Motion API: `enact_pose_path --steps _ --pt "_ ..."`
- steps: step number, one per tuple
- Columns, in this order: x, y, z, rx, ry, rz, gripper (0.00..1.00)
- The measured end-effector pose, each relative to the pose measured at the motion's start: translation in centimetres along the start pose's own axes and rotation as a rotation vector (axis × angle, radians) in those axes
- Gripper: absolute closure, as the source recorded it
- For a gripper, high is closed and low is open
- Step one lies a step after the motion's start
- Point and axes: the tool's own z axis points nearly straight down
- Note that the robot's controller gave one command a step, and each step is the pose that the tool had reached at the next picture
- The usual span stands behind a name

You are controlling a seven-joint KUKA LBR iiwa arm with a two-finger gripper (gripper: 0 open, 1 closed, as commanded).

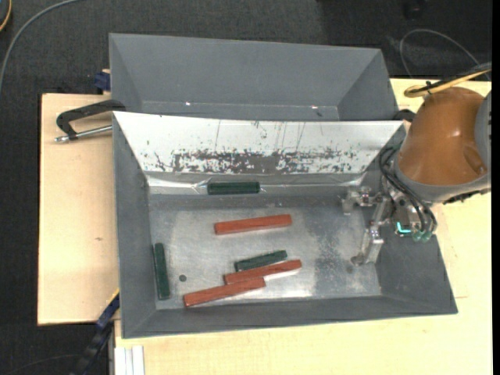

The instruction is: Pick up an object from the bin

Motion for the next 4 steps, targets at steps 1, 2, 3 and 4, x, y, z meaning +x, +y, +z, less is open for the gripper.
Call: enact_pose_path --steps 1,2,3,4 --pt "-7.0 4.1 5.2 -0.002 -0.012 0.081 0.00" --pt "-5.9 10.2 5.9 -0.002 -0.006 -0.062 0.00" --pt "-5.9 9.9 5.9 0.001 -0.007 -0.059 1.00" --pt "-2.4 9.4 1.3 0.002 -0.007 -0.116 1.00"
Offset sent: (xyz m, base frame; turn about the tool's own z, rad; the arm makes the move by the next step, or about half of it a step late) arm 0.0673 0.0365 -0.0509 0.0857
